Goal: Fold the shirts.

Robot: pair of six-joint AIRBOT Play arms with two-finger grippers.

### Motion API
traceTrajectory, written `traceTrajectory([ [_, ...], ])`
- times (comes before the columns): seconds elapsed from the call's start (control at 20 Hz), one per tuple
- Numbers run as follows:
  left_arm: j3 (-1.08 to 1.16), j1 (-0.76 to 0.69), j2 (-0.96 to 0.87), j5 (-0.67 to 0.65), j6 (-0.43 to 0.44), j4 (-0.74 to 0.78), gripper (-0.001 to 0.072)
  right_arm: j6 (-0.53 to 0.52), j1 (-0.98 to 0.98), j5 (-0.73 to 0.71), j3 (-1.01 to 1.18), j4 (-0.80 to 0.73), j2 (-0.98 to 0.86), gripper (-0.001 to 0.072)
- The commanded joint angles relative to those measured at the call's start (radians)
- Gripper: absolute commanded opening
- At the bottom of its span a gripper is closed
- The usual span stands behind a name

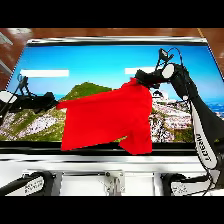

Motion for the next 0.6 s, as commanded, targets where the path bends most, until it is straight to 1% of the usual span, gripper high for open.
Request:
traceTrajectory([
  [0.0, 0.038, 0.047, -0.064, -0.076, 0.082, -0.031, 0.0565, -0.089, -0.045, 0.068, 0.001, 0.055, 0.021, 0.0661],
  [0.05, 0.074, 0.093, -0.064, -0.174, 0.108, 0.016, 0.0593, -0.135, -0.076, 0.130, 0.001, 0.032, 0.056, 0.0661],
  [0.1, 0.110, 0.153, -0.064, -0.285, 0.109, 0.072, 0.0593, -0.189, -0.113, 0.226, 0.001, -0.019, 0.097, 0.0661],
  [0.2, 0.130, 0.278, -0.062, -0.494, 0.119, 0.126, 0.0598, -0.296, -0.188, 0.512, 0.001, -0.180, 0.156, 0.0662],
  [0.25, 0.109, 0.329, -0.062, -0.581, 0.143, 0.137, 0.0609, -0.337, -0.224, 0.648, -0.006, -0.249, 0.168, 0.0661],
  [0.3, 0.061, 0.372, -0.061, -0.635, 0.150, 0.136, 0.0687, -0.369, -0.266, 0.753, -0.032, -0.271, 0.177, 0.0661],
  [0.35, -0.001, 0.396, -0.058, -0.649, 0.150, 0.135, 0.0708, -0.378, -0.307, 0.806, -0.072, -0.241, 0.187, 0.0662],
  [0.4, -0.083, 0.403, -0.053, -0.641, 0.161, 0.135, 0.0709, -0.377, -0.350, 0.816, -0.131, -0.147, 0.201, 0.0661],
  [0.45, -0.164, 0.399, -0.047, -0.620, 0.174, 0.119, 0.0709, -0.377, -0.388, 0.789, -0.199, 0.002, 0.218, 0.0662],
  [0.55, -0.313, 0.383, -0.039, -0.509, 0.200, 0.056, 0.0708, -0.394, -0.424, 0.682, -0.317, 0.254, 0.244, 0.0661],
])
